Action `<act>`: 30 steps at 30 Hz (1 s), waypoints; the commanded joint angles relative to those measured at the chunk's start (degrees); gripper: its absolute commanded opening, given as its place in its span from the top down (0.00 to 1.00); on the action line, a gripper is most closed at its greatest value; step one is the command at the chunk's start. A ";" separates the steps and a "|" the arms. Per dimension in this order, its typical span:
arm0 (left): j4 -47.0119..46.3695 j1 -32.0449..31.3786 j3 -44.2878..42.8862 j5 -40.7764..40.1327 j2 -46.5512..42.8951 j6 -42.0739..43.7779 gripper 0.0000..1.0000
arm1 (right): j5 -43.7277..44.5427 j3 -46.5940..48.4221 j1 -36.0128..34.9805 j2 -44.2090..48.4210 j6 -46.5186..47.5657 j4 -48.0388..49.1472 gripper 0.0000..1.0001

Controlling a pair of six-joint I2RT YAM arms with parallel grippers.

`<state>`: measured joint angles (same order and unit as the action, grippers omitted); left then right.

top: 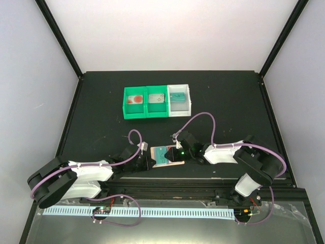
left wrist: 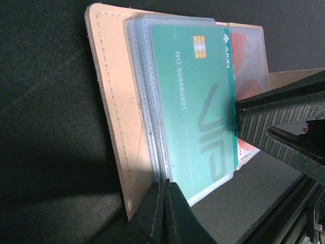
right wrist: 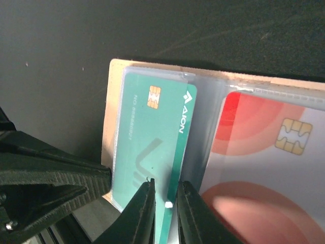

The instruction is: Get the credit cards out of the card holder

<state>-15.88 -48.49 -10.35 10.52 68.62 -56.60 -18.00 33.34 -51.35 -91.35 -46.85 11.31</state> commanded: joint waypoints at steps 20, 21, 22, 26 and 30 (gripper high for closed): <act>1.57 0.06 0.07 -1.63 -0.03 -0.18 0.98 | -2.38 -6.09 4.70 4.17 -1.25 6.88 0.99; 1.58 0.06 0.07 -1.69 -0.06 -0.13 0.98 | -2.51 -6.16 4.87 4.42 -1.03 6.73 0.99; 1.71 0.06 0.07 -1.74 -0.05 -0.20 0.99 | -2.75 -6.18 5.07 4.62 -0.95 6.56 0.99; 1.95 0.06 0.15 -1.92 -0.28 -0.24 0.98 | -3.56 -6.89 6.18 5.46 -0.99 6.72 0.99; 0.98 0.06 -0.04 -0.79 -0.48 -0.96 0.98 | -6.81 -8.03 7.56 4.69 -2.34 9.74 0.99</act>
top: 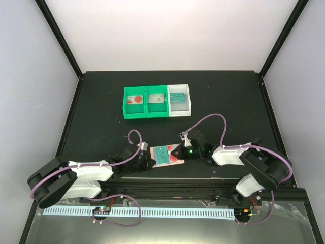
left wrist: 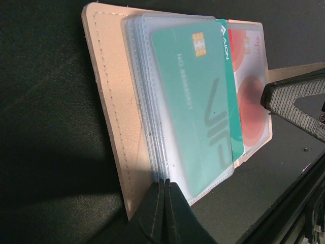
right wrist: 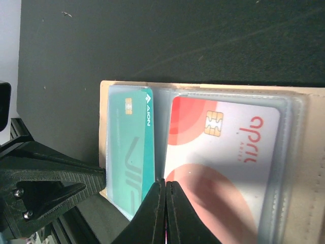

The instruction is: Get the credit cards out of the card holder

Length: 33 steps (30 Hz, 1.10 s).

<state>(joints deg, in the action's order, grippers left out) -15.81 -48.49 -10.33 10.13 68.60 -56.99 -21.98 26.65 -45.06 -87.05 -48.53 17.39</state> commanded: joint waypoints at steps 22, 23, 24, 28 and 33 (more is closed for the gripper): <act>7.48 -0.07 -5.99 -2.56 -5.45 1.68 0.98 | -6.57 1.60 1.34 -2.69 0.23 3.30 0.85; 6.77 -0.03 -6.08 -2.51 -4.20 1.98 0.98 | -6.61 1.76 1.30 -2.84 0.15 3.31 0.85; 6.21 -0.03 -6.10 -2.60 -3.36 2.15 0.99 | -6.67 1.94 1.27 -3.06 0.12 3.27 0.85; 5.01 0.02 -6.37 -2.67 0.23 2.41 0.98 | -6.76 2.54 1.30 -3.99 0.30 3.14 0.84; 2.89 -0.02 -5.27 -2.39 2.51 2.50 0.98 | -6.10 3.58 1.29 -5.33 1.61 1.48 0.83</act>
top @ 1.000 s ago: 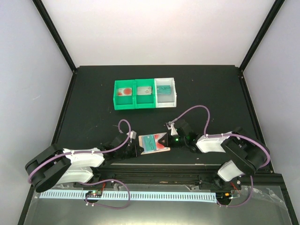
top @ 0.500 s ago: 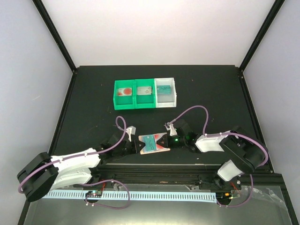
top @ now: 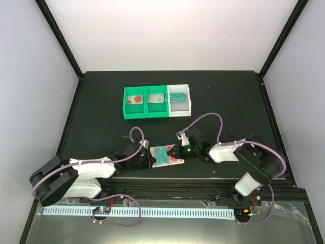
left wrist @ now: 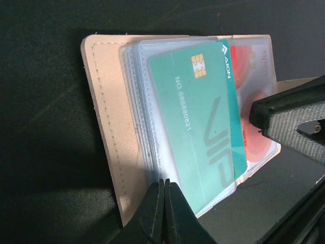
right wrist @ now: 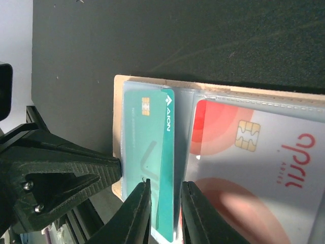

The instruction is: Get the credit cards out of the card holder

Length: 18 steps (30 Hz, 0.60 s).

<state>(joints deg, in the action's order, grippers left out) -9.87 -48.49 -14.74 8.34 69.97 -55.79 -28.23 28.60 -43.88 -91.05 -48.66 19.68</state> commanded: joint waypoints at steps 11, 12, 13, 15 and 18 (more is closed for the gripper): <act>-4.09 0.03 0.37 -1.23 2.23 1.12 0.98 | -1.15 2.07 0.13 -3.34 2.00 0.36 0.82; -4.06 0.00 0.33 -1.22 2.27 1.12 0.98 | -1.47 2.07 0.10 -3.56 1.93 0.69 0.82; -4.11 -0.02 0.33 -1.21 2.34 1.12 0.98 | -1.79 2.01 0.05 -3.68 1.84 1.08 0.82; -4.06 0.00 0.33 -1.15 2.28 1.12 0.99 | -2.52 1.76 0.05 -3.89 1.58 2.18 0.84; -3.91 -0.02 0.41 -1.16 2.06 1.03 0.99 | -3.37 1.19 0.11 -3.78 1.22 3.74 0.88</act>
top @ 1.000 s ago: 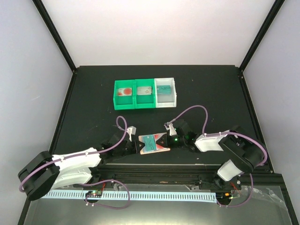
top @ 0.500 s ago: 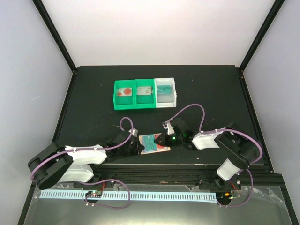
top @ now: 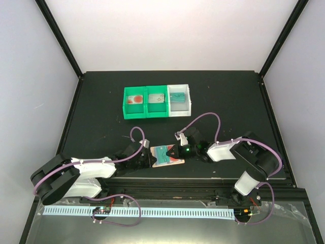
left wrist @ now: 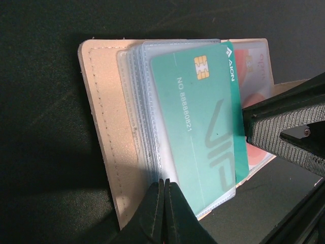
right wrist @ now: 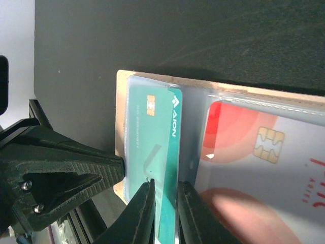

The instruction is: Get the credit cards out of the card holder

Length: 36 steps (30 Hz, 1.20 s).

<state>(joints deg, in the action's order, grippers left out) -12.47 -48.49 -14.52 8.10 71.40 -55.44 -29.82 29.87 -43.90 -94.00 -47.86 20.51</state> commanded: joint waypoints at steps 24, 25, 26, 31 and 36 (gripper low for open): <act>2.92 -0.03 0.14 -1.86 -2.39 0.98 0.98 | -2.07 -5.32 3.21 4.57 0.65 4.28 0.99; 3.09 -0.03 0.05 -1.92 -2.60 1.07 0.98 | -2.37 -5.41 3.21 4.54 0.48 4.57 0.99; 3.29 -0.03 -0.10 -1.95 -2.74 1.18 0.98 | -2.42 -5.43 3.23 4.53 0.47 4.63 0.99; 3.59 -0.03 -0.08 -2.12 -2.65 1.17 0.98 | -1.33 -5.57 3.40 5.15 0.35 3.72 0.99; 2.73 -0.03 0.46 -1.66 -2.86 0.05 0.98 | -1.48 -6.22 4.01 6.87 0.38 3.40 0.99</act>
<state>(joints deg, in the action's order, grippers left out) -9.89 -48.49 -14.00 7.35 69.30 -55.20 -31.29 24.49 -40.73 -89.65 -47.77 23.14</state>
